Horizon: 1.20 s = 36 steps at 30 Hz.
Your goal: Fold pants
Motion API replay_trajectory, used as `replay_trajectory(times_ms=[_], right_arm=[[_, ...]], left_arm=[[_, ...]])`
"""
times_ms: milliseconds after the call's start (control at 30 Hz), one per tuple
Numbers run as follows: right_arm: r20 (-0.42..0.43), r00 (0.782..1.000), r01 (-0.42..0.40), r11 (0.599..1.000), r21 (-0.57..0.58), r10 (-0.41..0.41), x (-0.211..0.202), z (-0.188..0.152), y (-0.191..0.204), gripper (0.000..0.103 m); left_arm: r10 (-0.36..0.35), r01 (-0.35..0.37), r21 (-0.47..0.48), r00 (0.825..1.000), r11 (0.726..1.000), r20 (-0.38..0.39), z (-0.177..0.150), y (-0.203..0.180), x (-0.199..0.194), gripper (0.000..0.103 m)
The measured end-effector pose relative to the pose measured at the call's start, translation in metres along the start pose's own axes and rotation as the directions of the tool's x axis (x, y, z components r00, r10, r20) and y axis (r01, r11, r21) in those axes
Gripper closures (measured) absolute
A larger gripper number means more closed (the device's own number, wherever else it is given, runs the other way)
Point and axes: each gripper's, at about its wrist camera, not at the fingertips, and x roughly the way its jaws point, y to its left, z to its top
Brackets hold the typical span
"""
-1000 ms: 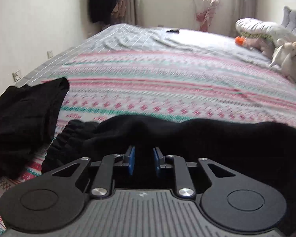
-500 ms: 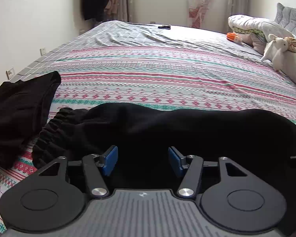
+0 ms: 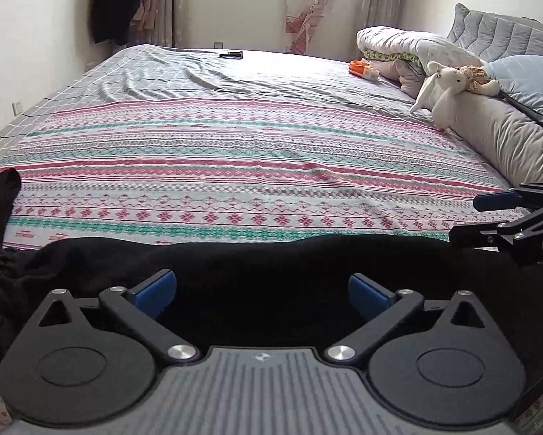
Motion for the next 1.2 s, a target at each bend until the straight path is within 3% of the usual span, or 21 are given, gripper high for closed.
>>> replay_trajectory(times_ms=[167, 267, 433, 600, 800, 933, 1033, 1133, 1200], right_arm=[[-0.046, 0.999, 0.015, 1.000, -0.017, -0.016, 0.011, -0.010, -0.021, 0.009], [-0.064, 0.998, 0.016, 0.996, -0.084, -0.022, 0.021, -0.013, -0.021, 0.009], [-0.099, 0.994, -0.057, 0.994, -0.092, 0.047, 0.038, -0.013, -0.027, 0.010], [-0.131, 0.986, -0.102, 0.994, 0.041, 0.106, 0.056, -0.015, -0.048, 0.011], [-0.142, 0.982, -0.111, 0.991, 0.075, 0.121, 0.067, -0.019, -0.049, 0.011], [-0.076, 0.979, -0.166, 0.959, 0.230, 0.188, 0.061, -0.012, -0.062, 0.011], [-0.104, 0.983, -0.107, 0.930, 0.351, 0.153, 0.070, -0.013, -0.077, 0.011], [-0.109, 0.980, -0.116, 0.922, 0.369, 0.167, 0.075, -0.018, -0.079, 0.022], [-0.116, 0.954, -0.209, 0.890, 0.406, 0.278, 0.076, -0.018, -0.078, 0.061]], left_arm=[[-0.027, 0.030, 0.027, 0.994, 0.999, -0.102, -0.004, -0.028, 0.033, 0.000], [-0.038, 0.047, 0.086, 0.993, 0.995, -0.108, -0.007, -0.040, 0.039, 0.000], [-0.024, 0.044, 0.135, 0.989, 0.990, -0.148, -0.013, -0.044, 0.049, 0.000], [-0.017, 0.045, 0.139, 0.981, 0.989, -0.193, -0.021, -0.040, 0.056, 0.000], [-0.005, 0.034, 0.155, 0.982, 0.987, -0.188, -0.031, -0.038, 0.056, 0.000], [-0.014, 0.042, 0.140, 0.980, 0.989, -0.197, -0.032, -0.037, 0.054, 0.000], [-0.013, 0.043, 0.145, 0.979, 0.989, -0.205, -0.032, -0.037, 0.052, 0.000], [-0.012, 0.043, 0.144, 0.978, 0.989, -0.207, -0.030, -0.036, 0.049, 0.000], [-0.010, 0.034, 0.133, 0.985, 0.991, -0.175, -0.029, -0.034, 0.044, 0.000]])
